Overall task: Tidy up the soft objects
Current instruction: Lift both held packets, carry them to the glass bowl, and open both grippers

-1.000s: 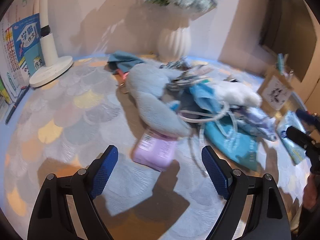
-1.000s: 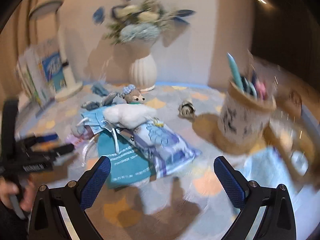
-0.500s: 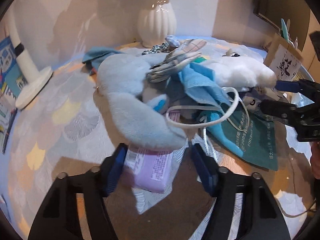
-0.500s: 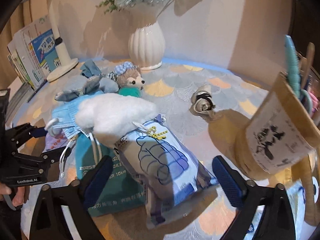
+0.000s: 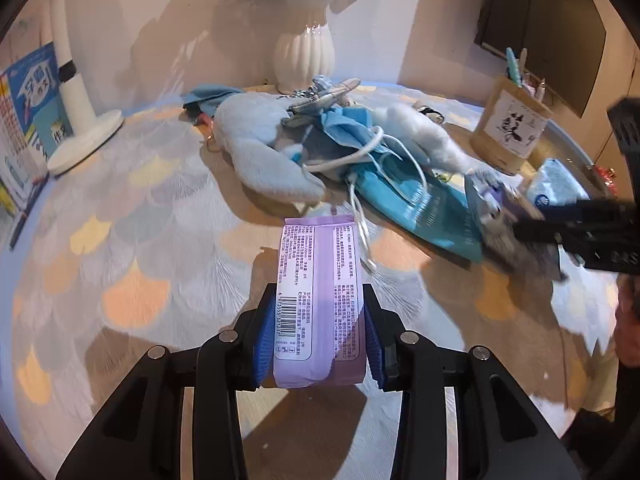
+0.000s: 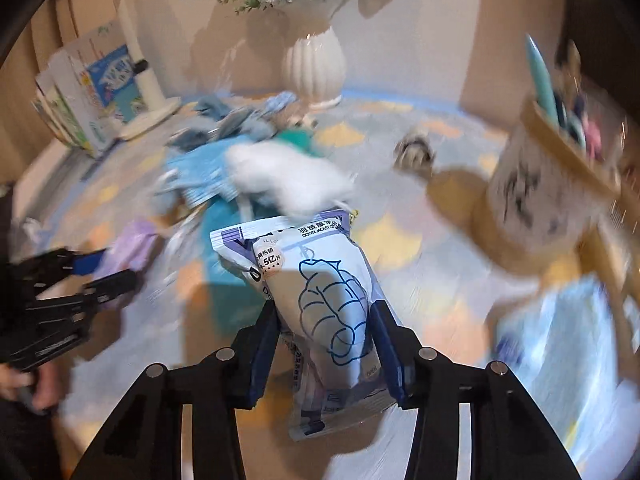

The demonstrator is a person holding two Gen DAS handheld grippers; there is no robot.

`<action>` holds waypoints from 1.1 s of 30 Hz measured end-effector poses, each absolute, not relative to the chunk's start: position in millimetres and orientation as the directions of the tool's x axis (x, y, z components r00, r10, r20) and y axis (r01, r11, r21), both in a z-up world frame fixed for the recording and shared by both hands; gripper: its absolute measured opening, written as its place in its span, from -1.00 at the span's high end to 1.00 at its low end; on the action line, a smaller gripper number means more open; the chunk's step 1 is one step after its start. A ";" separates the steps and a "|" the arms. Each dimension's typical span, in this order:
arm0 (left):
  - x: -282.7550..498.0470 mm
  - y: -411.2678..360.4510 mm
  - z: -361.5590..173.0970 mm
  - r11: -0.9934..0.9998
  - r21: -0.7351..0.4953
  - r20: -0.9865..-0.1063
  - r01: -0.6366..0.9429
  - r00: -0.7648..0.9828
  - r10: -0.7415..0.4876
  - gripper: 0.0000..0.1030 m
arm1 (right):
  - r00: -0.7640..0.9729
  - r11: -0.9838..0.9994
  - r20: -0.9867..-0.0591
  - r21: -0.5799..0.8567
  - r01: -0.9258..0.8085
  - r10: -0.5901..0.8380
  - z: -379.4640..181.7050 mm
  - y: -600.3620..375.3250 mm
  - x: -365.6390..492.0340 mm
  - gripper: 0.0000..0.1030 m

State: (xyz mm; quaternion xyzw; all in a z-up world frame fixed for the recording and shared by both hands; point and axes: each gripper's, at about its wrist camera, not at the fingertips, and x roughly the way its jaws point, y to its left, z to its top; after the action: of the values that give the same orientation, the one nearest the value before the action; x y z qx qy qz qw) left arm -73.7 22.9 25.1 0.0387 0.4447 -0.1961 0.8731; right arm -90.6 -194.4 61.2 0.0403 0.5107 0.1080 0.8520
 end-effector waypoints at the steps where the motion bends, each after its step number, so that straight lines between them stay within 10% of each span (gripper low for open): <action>1: -75.1 21.4 24.0 0.920 -0.105 -0.794 0.378 0.525 -0.307 0.31 | 0.448 0.969 -0.860 0.206 -0.135 0.245 60.7 -194.7 -96.2 0.12; 8: -82.2 8.0 17.1 0.923 -0.051 -0.814 0.381 0.519 -0.259 0.04 | 0.485 0.951 -0.821 0.226 -0.211 0.303 69.0 -192.5 -130.8 -0.72; 10: -78.6 8.6 18.0 0.935 -0.045 -0.813 0.351 0.531 -0.239 -0.34 | 0.481 0.949 -0.824 0.205 -0.239 0.299 69.0 -193.0 -130.4 -0.78; 16: -74.5 4.9 10.7 0.936 -0.062 -0.820 0.347 0.517 -0.246 -0.55 | 0.460 0.958 -0.858 0.115 -0.263 0.229 43.7 -183.5 -113.5 -0.78; 21: -76.6 7.5 10.6 0.945 -0.053 -0.814 0.323 0.534 -0.229 0.28 | 0.428 0.954 -0.869 0.144 -0.262 0.249 24.8 -182.3 -106.6 -0.58; 25: -80.9 6.9 18.0 0.951 -0.072 -0.793 0.301 0.561 -0.238 0.30 | 0.431 0.944 -0.850 0.202 -0.262 0.302 30.3 -177.4 -112.1 0.00; 33: -93.3 -22.5 86.6 0.928 -0.060 -0.677 0.369 0.668 -0.309 0.30 | 0.573 0.948 -0.757 0.225 -0.225 0.315 93.1 -189.9 -134.1 0.01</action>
State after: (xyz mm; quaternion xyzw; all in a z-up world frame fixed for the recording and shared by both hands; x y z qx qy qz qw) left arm -93.2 -22.5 86.6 0.0409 0.3625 -0.1858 0.9123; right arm -134.1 -189.9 93.1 0.0519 0.4364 0.1524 0.8852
